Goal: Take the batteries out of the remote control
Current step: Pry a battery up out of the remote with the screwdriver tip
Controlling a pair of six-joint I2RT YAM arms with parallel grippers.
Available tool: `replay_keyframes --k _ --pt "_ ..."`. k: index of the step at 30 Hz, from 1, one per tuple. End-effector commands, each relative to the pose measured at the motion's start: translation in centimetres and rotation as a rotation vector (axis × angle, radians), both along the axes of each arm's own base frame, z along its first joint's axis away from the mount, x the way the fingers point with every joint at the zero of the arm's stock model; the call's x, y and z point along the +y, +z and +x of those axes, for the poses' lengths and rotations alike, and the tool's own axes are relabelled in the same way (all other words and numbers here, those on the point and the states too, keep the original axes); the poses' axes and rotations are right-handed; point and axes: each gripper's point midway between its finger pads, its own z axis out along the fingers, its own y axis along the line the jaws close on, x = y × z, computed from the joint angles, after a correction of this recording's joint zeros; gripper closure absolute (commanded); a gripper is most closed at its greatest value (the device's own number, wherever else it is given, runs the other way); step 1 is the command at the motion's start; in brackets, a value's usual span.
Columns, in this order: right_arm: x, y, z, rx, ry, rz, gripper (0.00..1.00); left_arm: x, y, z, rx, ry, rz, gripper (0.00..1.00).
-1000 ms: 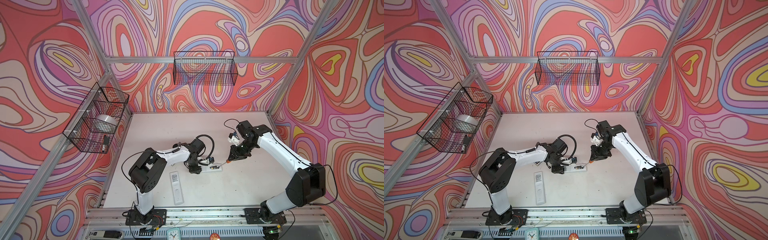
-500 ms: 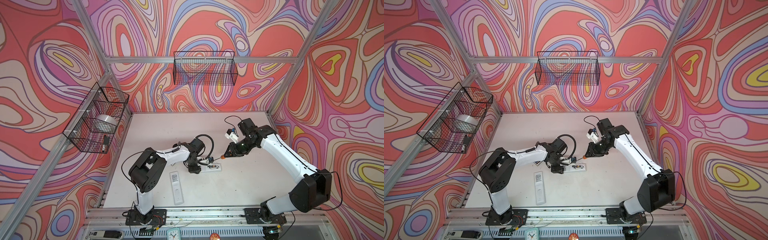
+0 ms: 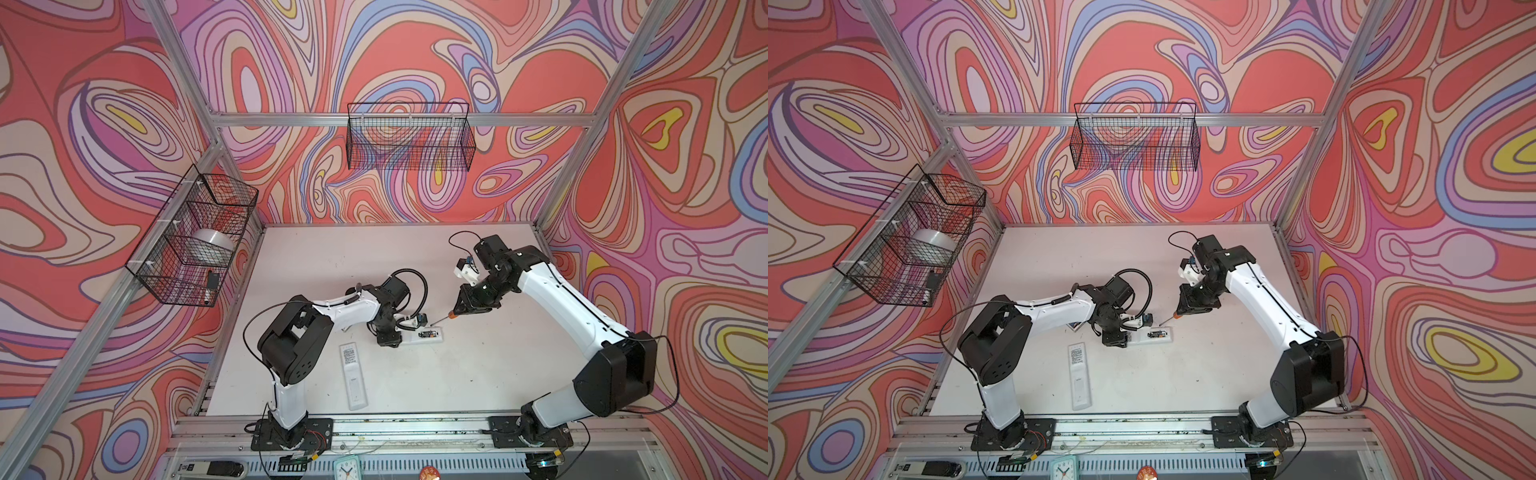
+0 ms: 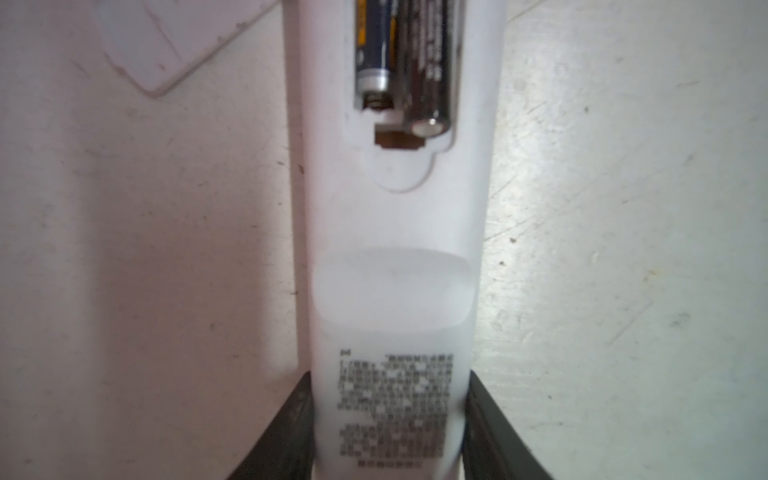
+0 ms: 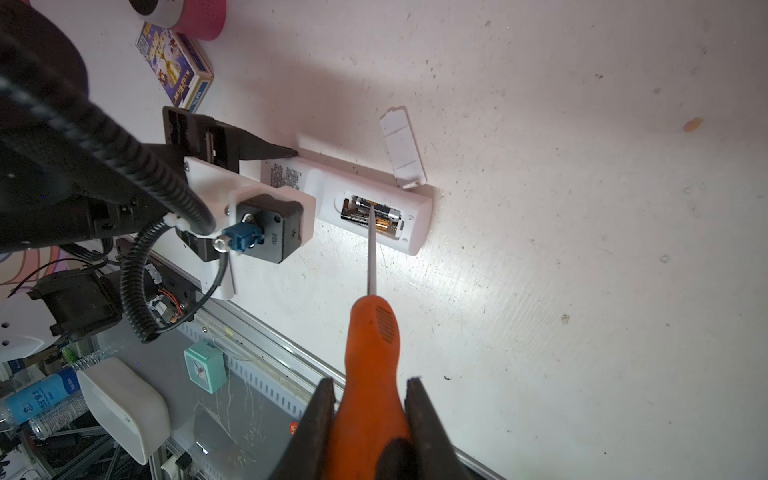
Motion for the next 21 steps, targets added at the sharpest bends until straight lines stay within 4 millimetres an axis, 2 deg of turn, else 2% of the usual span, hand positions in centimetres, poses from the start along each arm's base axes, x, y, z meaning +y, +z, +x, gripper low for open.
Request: replay_keyframes --k 1,11,21 --pt "-0.3 -0.7 -0.8 0.05 0.001 -0.017 1.0 1.3 -2.1 -1.3 0.077 -0.003 0.061 0.67" --pt "-1.1 -2.7 -1.8 0.093 -0.001 -0.064 1.0 1.3 -2.1 -1.4 0.076 -0.003 0.061 0.67" --pt "-0.6 -3.7 -1.1 0.106 -0.016 -0.048 1.0 1.3 -2.0 -1.4 0.079 -0.003 0.061 0.67"
